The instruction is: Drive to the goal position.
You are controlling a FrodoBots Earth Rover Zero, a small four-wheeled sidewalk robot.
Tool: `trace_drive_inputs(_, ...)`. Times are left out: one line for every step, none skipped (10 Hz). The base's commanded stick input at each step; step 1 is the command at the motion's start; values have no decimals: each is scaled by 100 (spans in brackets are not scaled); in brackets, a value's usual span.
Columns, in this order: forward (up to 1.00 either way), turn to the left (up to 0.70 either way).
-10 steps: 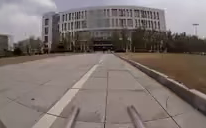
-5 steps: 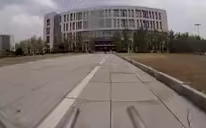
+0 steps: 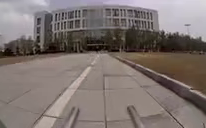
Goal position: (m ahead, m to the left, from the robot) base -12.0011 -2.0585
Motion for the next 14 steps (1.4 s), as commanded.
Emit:
trace_drive_inputs(68,0)
trace_drive_inputs(68,0)
trace_drive_inputs(68,0)
trace_drive_inputs(68,0)
trace_drive_inputs(68,0)
trace_drive_inputs(68,0)
trace_drive_inputs(68,0)
trace_drive_inputs(68,0)
trace_drive_inputs(68,0)
trace_drive_inputs(68,0)
trace_drive_inputs(68,0)
trace_drive_inputs(68,-12)
trace_drive_inputs(68,-34)
trace_drive_inputs(68,-34)
